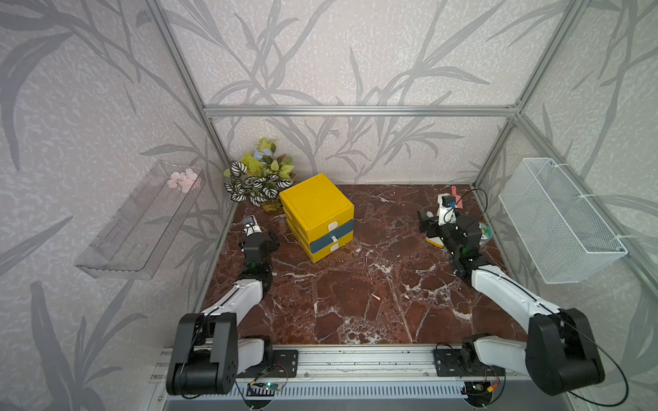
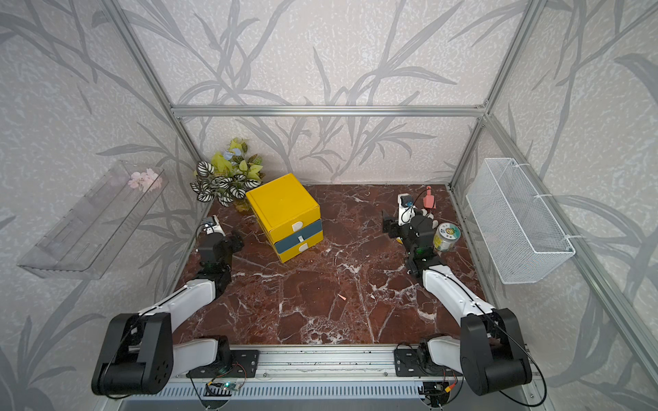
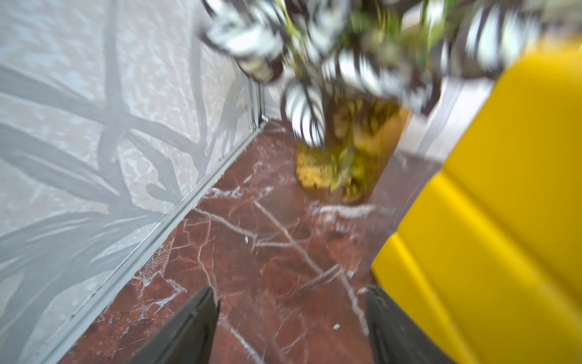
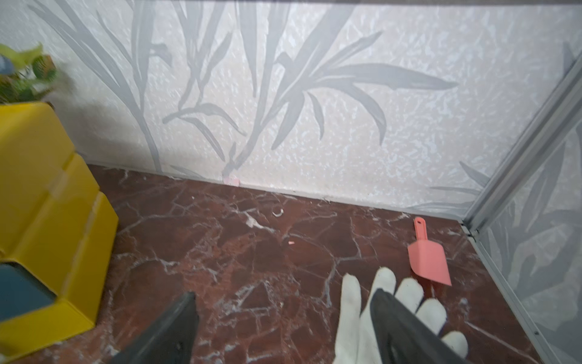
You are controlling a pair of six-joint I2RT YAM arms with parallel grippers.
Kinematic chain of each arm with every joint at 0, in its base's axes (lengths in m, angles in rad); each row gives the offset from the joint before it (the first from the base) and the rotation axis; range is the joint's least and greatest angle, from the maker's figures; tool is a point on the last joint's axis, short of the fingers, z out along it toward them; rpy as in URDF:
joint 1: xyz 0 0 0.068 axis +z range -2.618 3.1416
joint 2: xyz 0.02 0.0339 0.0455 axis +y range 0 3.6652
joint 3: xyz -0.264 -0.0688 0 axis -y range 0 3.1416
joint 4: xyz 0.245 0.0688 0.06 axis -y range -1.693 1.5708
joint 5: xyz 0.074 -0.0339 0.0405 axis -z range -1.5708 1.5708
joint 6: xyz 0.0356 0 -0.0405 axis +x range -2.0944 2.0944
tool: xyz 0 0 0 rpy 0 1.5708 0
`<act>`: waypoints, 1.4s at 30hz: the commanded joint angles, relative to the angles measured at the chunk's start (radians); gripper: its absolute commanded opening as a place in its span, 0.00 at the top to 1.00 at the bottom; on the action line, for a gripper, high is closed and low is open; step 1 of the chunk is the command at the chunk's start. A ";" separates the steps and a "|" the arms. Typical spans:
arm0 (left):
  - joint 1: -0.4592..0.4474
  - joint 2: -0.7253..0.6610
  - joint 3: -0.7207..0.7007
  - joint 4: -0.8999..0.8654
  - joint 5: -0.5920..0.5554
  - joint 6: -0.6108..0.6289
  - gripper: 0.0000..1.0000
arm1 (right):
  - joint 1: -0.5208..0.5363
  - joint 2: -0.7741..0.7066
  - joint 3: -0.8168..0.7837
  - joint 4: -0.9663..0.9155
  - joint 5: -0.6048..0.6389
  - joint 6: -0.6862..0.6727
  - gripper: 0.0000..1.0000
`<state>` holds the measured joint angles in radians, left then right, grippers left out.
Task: Take the keys out of the drawer
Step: Move the storage box to the center of the board.
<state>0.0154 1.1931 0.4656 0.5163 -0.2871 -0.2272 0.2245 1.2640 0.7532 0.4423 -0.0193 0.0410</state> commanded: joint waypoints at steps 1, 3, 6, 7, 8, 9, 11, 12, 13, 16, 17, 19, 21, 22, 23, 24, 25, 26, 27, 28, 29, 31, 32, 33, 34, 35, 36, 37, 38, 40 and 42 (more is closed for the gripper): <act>-0.004 -0.044 0.012 -0.128 -0.039 -0.168 0.37 | 0.072 0.082 0.171 -0.268 -0.067 0.123 0.14; -0.003 -0.045 0.044 -0.169 -0.017 -0.231 0.46 | 0.110 0.163 0.299 -0.368 -0.131 0.156 0.15; -0.003 -0.018 0.137 -0.258 0.065 -0.280 0.52 | 0.144 0.287 0.467 -0.470 -0.223 0.219 0.20; -0.004 -0.003 0.168 -0.282 0.094 -0.296 0.54 | 0.149 0.325 0.516 -0.492 -0.254 0.244 0.22; -0.004 0.012 0.188 -0.293 0.116 -0.308 0.56 | 0.153 0.364 0.556 -0.504 -0.278 0.263 0.24; -0.003 0.030 0.210 -0.296 0.136 -0.323 0.57 | 0.159 0.401 0.590 -0.512 -0.296 0.280 0.27; -0.003 0.067 0.234 -0.290 0.162 -0.352 0.57 | 0.170 0.480 0.654 -0.525 -0.316 0.306 0.29; -0.002 0.089 0.245 -0.283 0.171 -0.367 0.57 | 0.176 0.517 0.684 -0.533 -0.323 0.321 0.31; -0.003 0.115 0.254 -0.268 0.183 -0.380 0.57 | 0.181 0.551 0.713 -0.536 -0.341 0.336 0.33; -0.003 0.198 0.306 -0.264 0.269 -0.404 0.56 | 0.195 0.660 0.812 -0.560 -0.408 0.366 0.36; -0.003 0.222 0.328 -0.281 0.287 -0.414 0.56 | 0.197 0.699 0.846 -0.573 -0.427 0.371 0.37; -0.007 0.269 0.350 -0.287 0.314 -0.438 0.56 | 0.202 0.777 0.919 -0.610 -0.465 0.388 0.39; -0.009 0.296 0.345 -0.247 0.330 -0.458 0.56 | 0.203 0.831 0.960 -0.619 -0.482 0.411 0.40; -0.010 0.308 0.344 -0.229 0.338 -0.462 0.56 | 0.205 0.855 0.972 -0.612 -0.491 0.422 0.40; -0.013 0.318 0.346 -0.223 0.344 -0.462 0.56 | 0.206 0.871 0.977 -0.601 -0.498 0.431 0.40; -0.015 0.330 0.352 -0.220 0.353 -0.459 0.55 | 0.207 0.889 0.981 -0.583 -0.509 0.443 0.40; -0.015 0.345 0.359 -0.211 0.370 -0.456 0.55 | 0.206 0.906 0.982 -0.559 -0.530 0.454 0.40; -0.015 0.362 0.366 -0.200 0.394 -0.454 0.54 | 0.207 0.919 0.987 -0.538 -0.554 0.465 0.40; -0.017 0.380 0.374 -0.189 0.422 -0.455 0.54 | 0.207 0.936 0.993 -0.514 -0.589 0.478 0.40; -0.018 0.396 0.381 -0.176 0.446 -0.459 0.54 | 0.207 0.954 0.998 -0.491 -0.626 0.495 0.40; -0.022 0.411 0.386 -0.153 0.476 -0.458 0.53 | 0.208 0.966 1.000 -0.464 -0.656 0.509 0.40; -0.034 0.438 0.400 -0.124 0.544 -0.447 0.53 | 0.208 0.977 0.992 -0.419 -0.703 0.539 0.40; -0.044 0.447 0.410 -0.132 0.554 -0.443 0.53 | 0.208 0.976 0.978 -0.400 -0.711 0.549 0.40; -0.055 0.452 0.416 -0.137 0.562 -0.433 0.53 | 0.207 0.970 0.956 -0.374 -0.717 0.563 0.41; -0.068 0.455 0.415 -0.142 0.563 -0.426 0.52 | 0.208 0.961 0.929 -0.341 -0.724 0.574 0.41; -0.078 0.454 0.411 -0.143 0.558 -0.421 0.52 | 0.208 0.952 0.905 -0.314 -0.731 0.588 0.41; -0.090 0.453 0.405 -0.145 0.552 -0.416 0.52 | 0.208 0.941 0.881 -0.277 -0.738 0.590 0.41; -0.102 0.451 0.399 -0.147 0.549 -0.411 0.52 | 0.208 0.928 0.852 -0.251 -0.740 0.623 0.41; -0.114 0.451 0.394 -0.152 0.546 -0.406 0.52 | 0.207 0.914 0.826 -0.224 -0.742 0.634 0.41; -0.138 0.447 0.389 -0.162 0.540 -0.404 0.52 | 0.208 0.881 0.762 -0.173 -0.742 0.654 0.42; -0.163 0.449 0.389 -0.160 0.547 -0.403 0.52 | 0.208 0.849 0.701 -0.134 -0.745 0.660 0.42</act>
<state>-0.0795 1.6440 0.8490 0.3294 0.1566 -0.6552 0.3954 2.1902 1.5051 0.1913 -0.6811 0.6643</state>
